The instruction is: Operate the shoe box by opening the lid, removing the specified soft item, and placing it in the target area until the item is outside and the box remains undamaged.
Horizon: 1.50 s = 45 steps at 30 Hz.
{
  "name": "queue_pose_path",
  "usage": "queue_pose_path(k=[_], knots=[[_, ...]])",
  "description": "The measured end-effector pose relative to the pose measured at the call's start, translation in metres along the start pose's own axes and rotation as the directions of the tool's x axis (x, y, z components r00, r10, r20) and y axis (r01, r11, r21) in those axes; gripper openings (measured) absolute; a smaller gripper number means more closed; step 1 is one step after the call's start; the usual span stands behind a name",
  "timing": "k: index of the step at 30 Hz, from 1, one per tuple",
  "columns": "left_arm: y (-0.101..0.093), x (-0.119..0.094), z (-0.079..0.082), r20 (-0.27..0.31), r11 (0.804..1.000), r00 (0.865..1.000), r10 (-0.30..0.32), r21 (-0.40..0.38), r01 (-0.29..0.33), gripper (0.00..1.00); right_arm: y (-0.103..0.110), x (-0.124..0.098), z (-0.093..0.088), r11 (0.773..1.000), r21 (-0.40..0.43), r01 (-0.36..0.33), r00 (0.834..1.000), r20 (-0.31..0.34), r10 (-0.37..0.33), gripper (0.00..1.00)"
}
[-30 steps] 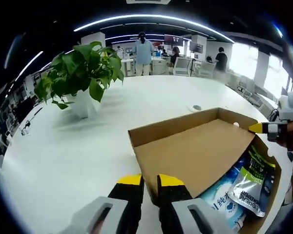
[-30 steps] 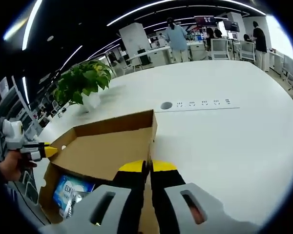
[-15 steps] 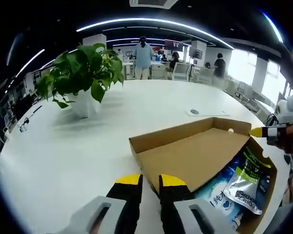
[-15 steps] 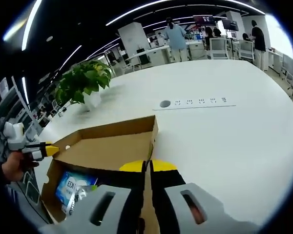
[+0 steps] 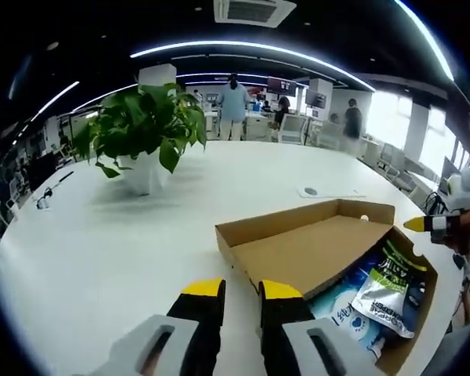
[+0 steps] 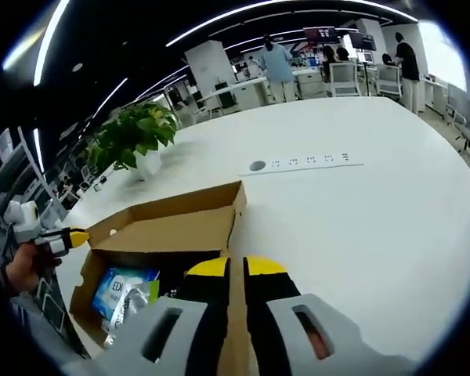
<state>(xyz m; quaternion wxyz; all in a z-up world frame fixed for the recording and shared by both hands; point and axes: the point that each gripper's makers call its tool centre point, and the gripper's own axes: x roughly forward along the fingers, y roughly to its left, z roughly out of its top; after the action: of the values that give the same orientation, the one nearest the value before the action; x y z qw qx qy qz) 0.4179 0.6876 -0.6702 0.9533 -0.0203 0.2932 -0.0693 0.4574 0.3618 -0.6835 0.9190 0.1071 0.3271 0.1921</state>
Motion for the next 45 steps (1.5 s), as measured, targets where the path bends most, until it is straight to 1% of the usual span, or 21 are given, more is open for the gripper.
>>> queue_pose_path(k=[2, 5, 8, 14, 17, 20, 23, 25, 28, 31, 33, 34, 35, 36, 39, 43, 44, 45], knots=[[-0.001, -0.004, -0.002, 0.003, 1.000, 1.000, -0.003, -0.001, 0.003, 0.17, -0.001, -0.007, -0.003, 0.999, 0.033, 0.005, 1.000, 0.013, -0.006, 0.04], [-0.002, -0.011, -0.009, 0.001, 1.000, 1.000, 0.003, 0.013, -0.003, 0.17, 0.000, -0.015, -0.007, 0.999, 0.036, 0.012, 0.999, 0.033, -0.013, 0.03], [-0.002, -0.020, -0.016, 0.014, 1.000, 1.000, 0.001, -0.019, 0.000, 0.17, 0.005, -0.025, -0.017, 0.999, 0.053, 0.010, 0.999, 0.044, -0.012, 0.04], [0.000, -0.039, -0.020, 0.032, 0.999, 0.999, 0.014, -0.037, -0.013, 0.16, 0.016, -0.038, -0.025, 0.999, 0.035, -0.004, 0.998, 0.060, 0.002, 0.04], [-0.002, -0.046, -0.022, 0.036, 0.999, 0.999, 0.012, -0.048, -0.011, 0.17, 0.021, -0.042, -0.027, 0.999, 0.031, -0.018, 0.998, 0.067, 0.015, 0.04], [-0.008, -0.058, -0.020, 0.054, 0.997, 0.998, 0.013, -0.081, -0.009, 0.17, 0.029, -0.046, -0.028, 0.999, 0.003, -0.041, 0.997, 0.063, 0.041, 0.04], [-0.020, -0.065, -0.020, 0.059, 0.996, 0.998, -0.004, -0.087, 0.009, 0.17, 0.034, -0.049, -0.026, 0.998, -0.010, -0.061, 0.995, 0.072, 0.061, 0.05], [-0.024, -0.067, -0.021, 0.060, 0.996, 0.998, -0.006, -0.087, 0.011, 0.17, 0.037, -0.050, -0.026, 0.997, -0.021, -0.075, 0.995, 0.071, 0.076, 0.05], [-0.038, -0.070, -0.023, 0.058, 0.992, 0.998, -0.034, -0.116, 0.040, 0.17, 0.041, -0.052, -0.026, 0.995, -0.032, -0.093, 0.993, 0.069, 0.095, 0.05], [-0.057, -0.070, -0.026, 0.050, 0.985, 0.996, -0.079, -0.149, 0.085, 0.18, 0.045, -0.054, -0.028, 0.992, -0.053, -0.114, 0.991, 0.063, 0.117, 0.05], [-0.064, -0.070, -0.027, 0.047, 0.986, 0.996, -0.080, -0.145, 0.086, 0.18, 0.046, -0.055, -0.029, 0.990, -0.059, -0.126, 0.990, 0.060, 0.129, 0.06], [-0.070, -0.069, -0.029, 0.041, 0.985, 0.995, -0.091, -0.144, 0.096, 0.18, 0.047, -0.056, -0.029, 0.989, -0.061, -0.135, 0.989, 0.058, 0.139, 0.06], [-0.072, -0.069, -0.029, 0.039, 0.984, 0.995, -0.094, -0.147, 0.099, 0.18, 0.047, -0.056, -0.029, 0.989, -0.060, -0.137, 0.988, 0.058, 0.141, 0.06], [-0.080, -0.067, -0.032, 0.032, 0.983, 0.995, -0.099, -0.152, 0.102, 0.19, 0.048, -0.058, -0.030, 0.987, -0.061, -0.152, 0.986, 0.057, 0.155, 0.06], [-0.089, -0.065, -0.035, 0.017, 0.981, 0.995, -0.102, -0.165, 0.104, 0.19, 0.048, -0.059, -0.033, 0.982, -0.076, -0.173, 0.983, 0.044, 0.176, 0.06], [-0.100, -0.061, -0.038, -0.002, 0.978, 0.994, -0.111, -0.178, 0.109, 0.19, 0.045, -0.063, -0.033, 0.978, -0.068, -0.199, 0.978, 0.042, 0.202, 0.07], [-0.108, -0.059, -0.041, -0.019, 0.977, 0.992, -0.124, -0.180, 0.118, 0.20, 0.045, -0.064, -0.033, 0.977, -0.067, -0.204, 0.978, 0.042, 0.207, 0.07], [-0.109, -0.058, -0.041, -0.023, 0.976, 0.992, -0.125, -0.179, 0.119, 0.20, 0.044, -0.065, -0.034, 0.976, -0.065, -0.210, 0.976, 0.040, 0.213, 0.07]])
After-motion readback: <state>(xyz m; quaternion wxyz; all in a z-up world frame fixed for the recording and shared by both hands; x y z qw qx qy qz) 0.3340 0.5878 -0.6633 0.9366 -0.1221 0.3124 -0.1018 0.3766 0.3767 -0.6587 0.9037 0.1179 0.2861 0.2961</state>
